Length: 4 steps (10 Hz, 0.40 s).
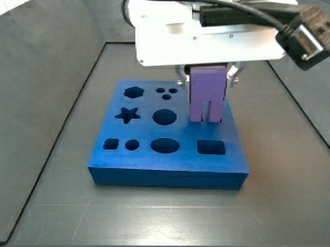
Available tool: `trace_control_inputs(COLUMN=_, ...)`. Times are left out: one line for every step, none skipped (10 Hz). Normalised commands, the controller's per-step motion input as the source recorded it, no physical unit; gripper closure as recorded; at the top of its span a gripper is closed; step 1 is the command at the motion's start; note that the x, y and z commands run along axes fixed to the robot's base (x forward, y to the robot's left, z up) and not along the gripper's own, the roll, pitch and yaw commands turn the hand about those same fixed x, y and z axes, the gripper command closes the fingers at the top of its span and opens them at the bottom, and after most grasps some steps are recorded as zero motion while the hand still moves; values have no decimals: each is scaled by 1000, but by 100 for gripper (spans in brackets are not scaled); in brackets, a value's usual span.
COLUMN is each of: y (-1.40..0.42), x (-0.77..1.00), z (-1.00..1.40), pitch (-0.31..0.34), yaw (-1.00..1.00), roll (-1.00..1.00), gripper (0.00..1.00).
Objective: Pick up the double-square object. Move up. Move to above the board. Insert the double-square object.
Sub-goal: Insert the double-square object.
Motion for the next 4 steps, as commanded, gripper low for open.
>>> trace_control_inputs(y=-31, x=129, z=-917, pitch=-211, yaw=51, roll=231, gripper=100)
trace_control_inputs(y=-69, x=69, z=-874, pitch=-237, yaw=66, roll=286, gripper=100)
trace_control_inputs(y=0, x=0, z=0, pitch=0, yaw=0, roll=0, gripper=0)
trace_control_inputs(y=0, x=0, z=0, pitch=0, yaw=0, roll=0, gripper=0)
